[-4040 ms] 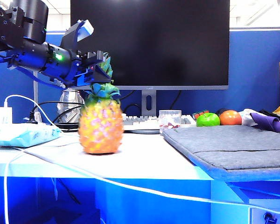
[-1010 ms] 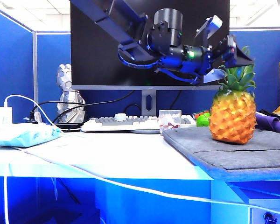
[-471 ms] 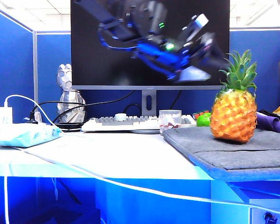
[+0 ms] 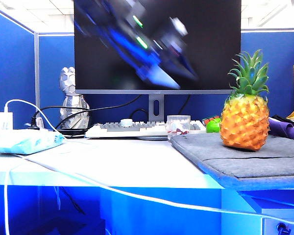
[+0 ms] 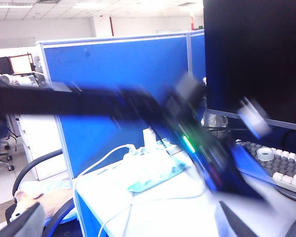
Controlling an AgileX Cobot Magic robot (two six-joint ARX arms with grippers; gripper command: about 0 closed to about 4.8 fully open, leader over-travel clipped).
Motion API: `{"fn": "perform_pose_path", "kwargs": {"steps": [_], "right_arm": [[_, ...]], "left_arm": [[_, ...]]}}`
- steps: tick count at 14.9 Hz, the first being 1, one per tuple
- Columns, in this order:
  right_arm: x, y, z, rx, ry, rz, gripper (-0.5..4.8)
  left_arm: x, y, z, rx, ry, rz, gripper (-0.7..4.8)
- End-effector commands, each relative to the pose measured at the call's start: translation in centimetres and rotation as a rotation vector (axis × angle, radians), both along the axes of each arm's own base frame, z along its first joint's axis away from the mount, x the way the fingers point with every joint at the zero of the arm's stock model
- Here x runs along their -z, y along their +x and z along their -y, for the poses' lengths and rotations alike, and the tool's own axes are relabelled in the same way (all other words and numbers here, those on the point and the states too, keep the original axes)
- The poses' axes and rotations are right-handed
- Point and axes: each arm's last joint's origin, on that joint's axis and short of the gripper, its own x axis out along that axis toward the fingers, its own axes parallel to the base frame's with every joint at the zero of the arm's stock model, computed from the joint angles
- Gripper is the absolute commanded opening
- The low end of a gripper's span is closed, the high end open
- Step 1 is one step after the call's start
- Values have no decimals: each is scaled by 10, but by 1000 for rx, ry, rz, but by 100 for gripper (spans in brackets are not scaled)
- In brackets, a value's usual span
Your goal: Pick up the pineapple and place it above the gray bag.
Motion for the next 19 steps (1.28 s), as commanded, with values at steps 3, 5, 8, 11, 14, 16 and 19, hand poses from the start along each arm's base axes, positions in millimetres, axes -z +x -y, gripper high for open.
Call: {"fn": "perform_pose_path", "kwargs": {"steps": [3, 5, 8, 11, 14, 16, 19], "right_arm": [[-2, 0, 1, 32, -30, 44, 479], [-2, 1, 2, 102, -38, 68, 479], [-4, 1, 16, 248, -27, 75, 479], [-12, -15, 32, 400, 13, 116, 479], [-21, -33, 33, 392, 139, 124, 479], [-21, -38, 31, 357, 181, 91, 479], [-18, -39, 28, 281, 143, 74, 479]], "left_arm": [[-125, -53, -91, -166, -20, 89, 479], [-164, -91, -125, -243, -54, 41, 479], [-189, -147, -156, -395, 160, 67, 479], [-216, -206, -175, -374, 66, 166, 479], [-212, -256, -197, -584, 7, 286, 479], [-180, -277, -208, -707, -17, 394, 479], [-89, -311, -225, -918, -180, 455, 479]]}}
